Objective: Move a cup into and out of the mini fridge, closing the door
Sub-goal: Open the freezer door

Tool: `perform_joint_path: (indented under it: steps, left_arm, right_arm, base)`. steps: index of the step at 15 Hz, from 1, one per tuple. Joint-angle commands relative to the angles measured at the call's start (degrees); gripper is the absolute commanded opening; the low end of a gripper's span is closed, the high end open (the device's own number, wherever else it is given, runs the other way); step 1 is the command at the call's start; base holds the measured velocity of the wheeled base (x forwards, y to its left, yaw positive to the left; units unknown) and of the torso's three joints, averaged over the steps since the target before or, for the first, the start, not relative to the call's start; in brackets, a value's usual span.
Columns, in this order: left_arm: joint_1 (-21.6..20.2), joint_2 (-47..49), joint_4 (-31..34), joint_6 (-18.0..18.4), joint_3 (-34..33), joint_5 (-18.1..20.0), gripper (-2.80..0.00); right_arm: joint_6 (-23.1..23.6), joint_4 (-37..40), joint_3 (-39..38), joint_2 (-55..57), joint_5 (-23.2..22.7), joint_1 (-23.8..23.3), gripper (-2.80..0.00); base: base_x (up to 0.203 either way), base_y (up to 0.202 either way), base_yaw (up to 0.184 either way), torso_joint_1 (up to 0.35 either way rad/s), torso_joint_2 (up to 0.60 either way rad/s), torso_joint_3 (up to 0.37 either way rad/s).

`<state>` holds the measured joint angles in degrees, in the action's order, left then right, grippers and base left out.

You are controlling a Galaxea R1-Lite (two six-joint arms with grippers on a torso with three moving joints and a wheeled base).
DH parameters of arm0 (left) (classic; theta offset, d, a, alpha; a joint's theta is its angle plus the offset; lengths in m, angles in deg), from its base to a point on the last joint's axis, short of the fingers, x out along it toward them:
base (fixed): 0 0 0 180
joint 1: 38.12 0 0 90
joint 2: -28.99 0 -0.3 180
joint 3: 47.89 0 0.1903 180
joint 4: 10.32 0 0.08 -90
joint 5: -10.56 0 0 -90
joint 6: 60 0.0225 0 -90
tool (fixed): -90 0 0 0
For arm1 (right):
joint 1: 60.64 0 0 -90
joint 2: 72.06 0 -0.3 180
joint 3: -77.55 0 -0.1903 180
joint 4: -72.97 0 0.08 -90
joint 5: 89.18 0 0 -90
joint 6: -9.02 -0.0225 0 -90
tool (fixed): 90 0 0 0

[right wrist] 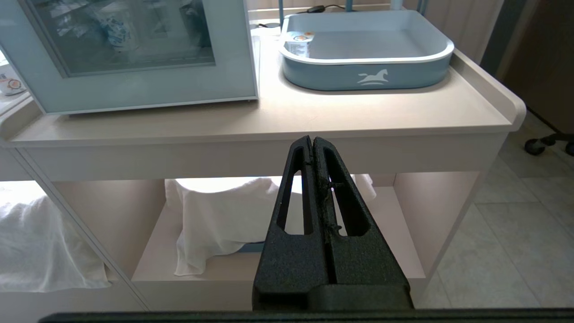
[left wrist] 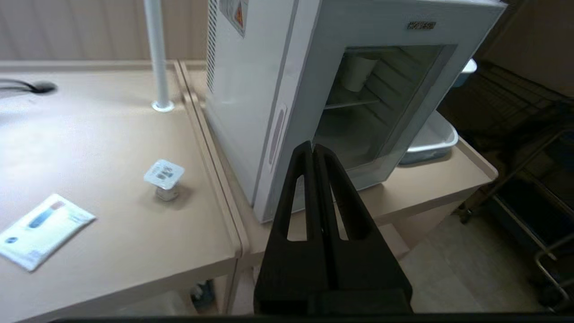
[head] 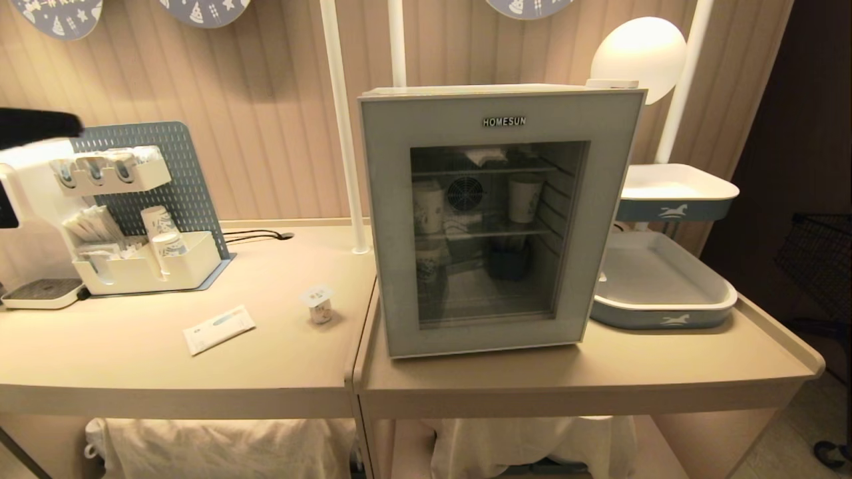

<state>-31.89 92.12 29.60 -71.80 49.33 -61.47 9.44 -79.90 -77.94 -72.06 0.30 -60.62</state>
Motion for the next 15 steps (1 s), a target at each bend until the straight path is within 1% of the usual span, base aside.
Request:
perform_joint_path:
  steps: [1, 3, 4, 5, 7, 8, 9, 11, 12, 14, 15]
  left_arm:
    - [-1.2, 10.9, -3.8, -0.6, -2.3, 3.0, -2.80]
    - [-2.4, 16.1, -5.8, -1.2, -5.5, 7.4, -2.80]
    - [-2.9, 19.1, -7.2, -1.4, -6.9, 9.1, -2.80]
    - [-3.3, 21.8, -10.3, -1.5, -9.2, 10.5, -2.80]
    - [-3.5, 24.5, -19.9, -1.2, -14.3, 12.5, -2.80]
    - [-3.5, 25.6, -23.0, -1.2, -16.0, 15.1, 0.00]
    - [-3.5, 26.8, -24.1, -1.2, -15.9, 18.4, 0.00]
    - [-3.6, 29.9, -25.6, -1.0, -15.7, 20.9, 0.00]
    - [-3.5, 31.6, -29.4, -0.5, -16.4, 21.9, 0.00]
    - [-3.4, 35.3, -42.2, 1.1, -19.8, 24.4, 0.00]
    - [-3.3, 37.9, -48.7, 1.4, -21.2, 26.4, 0.00]
  right_arm:
    - [0.0, 0.0, 0.0, 0.0, 0.0, 0.0, -2.80]
    - [0.0, 0.0, 0.0, 0.0, 0.0, 0.0, -2.80]
    - [0.0, -0.1, 0.0, 0.0, 0.0, 0.0, -2.80]
    - [0.0, -0.1, 0.0, 0.0, 0.0, 0.0, -2.80]
    - [0.0, -0.1, 0.0, 0.0, 0.0, 0.1, -2.80]
    - [0.0, -0.1, 0.0, 0.0, 0.0, 0.0, -2.80]
    - [0.0, -0.1, 0.0, 0.0, 0.0, 0.1, -2.80]
    - [0.0, -0.1, 0.0, 0.0, 0.0, 0.0, -2.80]
    - [0.0, -0.1, 0.0, 0.0, 0.0, 0.0, -2.80]
    - [0.0, -0.1, 0.0, 0.0, 0.0, 0.0, -2.80]
    - [0.0, -0.1, 0.0, 0.0, 0.0, 0.0, -2.80]
  base:
    - [0.000, 0.000, 0.000, 0.000, 0.00, 0.000]
    - [0.000, 0.000, 0.000, 0.000, 0.00, 0.000]
    - [0.000, 0.000, 0.000, 0.000, 0.00, 0.000]
    - [0.000, 0.000, 0.000, 0.000, 0.00, 0.000]
    - [0.000, 0.000, 0.000, 0.000, 0.00, 0.000]
    - [0.000, 0.000, 0.000, 0.000, 0.00, 0.000]
    - [0.000, 0.000, 0.000, 0.000, 0.00, 0.000]
    - [0.000, 0.000, 0.000, 0.000, 0.00, 0.000]
    - [0.000, 0.000, 0.000, 0.000, 0.00, 0.000]
    - [0.000, 0.000, 0.000, 0.000, 0.00, 0.000]
    - [0.000, 0.000, 0.000, 0.000, 0.00, 0.000]
